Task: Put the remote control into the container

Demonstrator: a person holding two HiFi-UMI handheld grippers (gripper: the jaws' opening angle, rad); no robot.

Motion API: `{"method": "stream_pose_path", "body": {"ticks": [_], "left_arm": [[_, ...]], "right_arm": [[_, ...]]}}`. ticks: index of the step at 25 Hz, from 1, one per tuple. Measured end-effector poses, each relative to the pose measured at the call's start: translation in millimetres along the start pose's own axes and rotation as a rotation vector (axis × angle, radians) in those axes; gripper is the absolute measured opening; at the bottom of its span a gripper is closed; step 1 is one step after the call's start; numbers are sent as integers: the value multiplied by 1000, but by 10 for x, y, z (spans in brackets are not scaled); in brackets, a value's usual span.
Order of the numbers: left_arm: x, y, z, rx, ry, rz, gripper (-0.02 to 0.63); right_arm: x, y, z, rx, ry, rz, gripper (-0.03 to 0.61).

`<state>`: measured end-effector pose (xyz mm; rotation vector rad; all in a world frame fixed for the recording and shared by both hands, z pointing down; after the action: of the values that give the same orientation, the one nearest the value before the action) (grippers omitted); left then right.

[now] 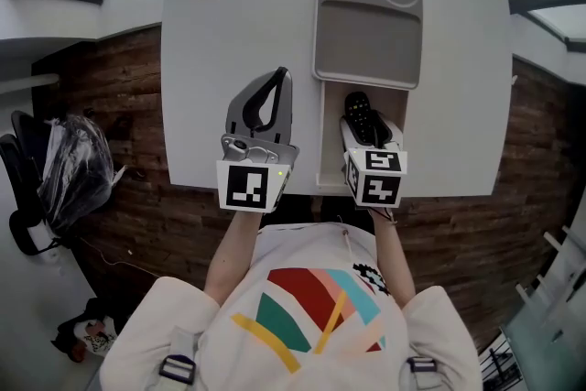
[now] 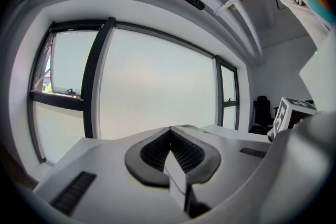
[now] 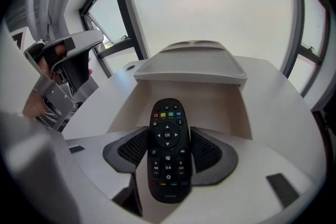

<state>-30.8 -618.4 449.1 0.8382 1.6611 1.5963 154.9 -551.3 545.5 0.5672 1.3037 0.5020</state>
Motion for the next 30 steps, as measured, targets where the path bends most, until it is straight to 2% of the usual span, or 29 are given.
{"method": "stream_pose_path", "body": {"ticks": [8, 15, 18, 23, 27, 30], "left_arm": [[-7, 21, 22, 5, 7, -7, 6], [12, -13, 67, 2, 7, 2, 6], [20, -44, 90, -2, 5, 11, 6], [48, -162, 146, -19, 12, 39, 6], [94, -282, 176, -34, 6, 73, 6], [111, -391, 196, -47, 2, 101, 6]], "right_arm": [[-55, 77, -29, 61, -5, -14, 253], [-74, 70, -74, 41, -14, -4, 256], [-79, 82, -94, 23, -54, 5, 312], [93, -37, -50, 6, -55, 101, 324], [326, -212, 103, -65, -35, 197, 324], [537, -392, 193, -60, -68, 276, 322]]}}
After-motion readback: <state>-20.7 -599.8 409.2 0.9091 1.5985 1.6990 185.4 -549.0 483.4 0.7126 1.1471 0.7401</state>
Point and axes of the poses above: the fingertips, and each gripper's own axes: x backward along the fingers, z to its right, y out of its underside, the point moved 9 cm from there along x, backward along the fingers, and after that the axes turned 6 degrees about z, right-handed, at the moved point
